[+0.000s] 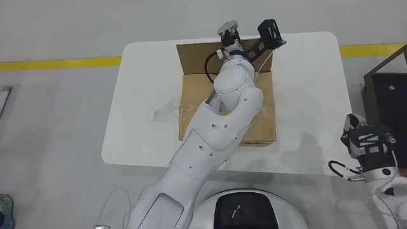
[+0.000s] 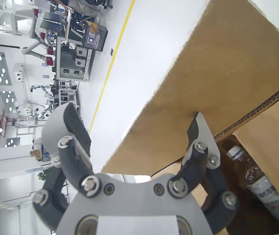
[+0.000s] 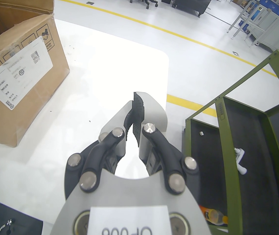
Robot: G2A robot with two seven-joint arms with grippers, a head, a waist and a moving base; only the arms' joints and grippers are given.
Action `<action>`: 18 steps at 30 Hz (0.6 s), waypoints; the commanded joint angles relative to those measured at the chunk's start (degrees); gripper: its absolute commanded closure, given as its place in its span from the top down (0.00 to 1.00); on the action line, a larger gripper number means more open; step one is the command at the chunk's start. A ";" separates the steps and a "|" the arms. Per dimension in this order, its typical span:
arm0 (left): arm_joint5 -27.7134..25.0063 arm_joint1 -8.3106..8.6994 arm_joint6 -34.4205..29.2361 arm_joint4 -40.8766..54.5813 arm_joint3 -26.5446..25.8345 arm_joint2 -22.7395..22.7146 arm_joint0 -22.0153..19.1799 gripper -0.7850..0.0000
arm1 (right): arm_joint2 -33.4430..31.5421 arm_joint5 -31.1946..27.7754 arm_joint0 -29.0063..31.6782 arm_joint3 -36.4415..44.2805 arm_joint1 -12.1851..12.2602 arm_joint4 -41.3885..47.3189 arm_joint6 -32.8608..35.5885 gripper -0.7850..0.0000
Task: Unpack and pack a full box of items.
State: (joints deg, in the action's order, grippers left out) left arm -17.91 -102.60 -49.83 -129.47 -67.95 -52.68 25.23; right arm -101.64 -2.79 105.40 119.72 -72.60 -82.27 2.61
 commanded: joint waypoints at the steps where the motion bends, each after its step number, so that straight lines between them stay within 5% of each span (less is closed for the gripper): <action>1: -0.05 -0.26 0.06 -0.33 1.78 0.28 -0.76 1.00 | 0.04 -0.09 -0.11 0.02 -0.01 -0.10 -0.02 0.00; 8: 0.05 -1.01 0.45 -1.63 8.11 0.65 -2.68 1.00 | 0.30 -0.24 -0.32 -0.16 -0.08 -0.12 -0.29 0.00; 18: 1.82 -2.47 1.60 0.18 7.72 0.90 -3.87 1.00 | 0.61 -0.55 -0.62 -0.20 -0.14 -0.55 0.17 0.00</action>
State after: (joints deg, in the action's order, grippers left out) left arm -16.27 -105.00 -48.41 -129.65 -60.14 -51.58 21.32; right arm -101.04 -3.36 104.82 119.45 -72.73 -82.80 2.75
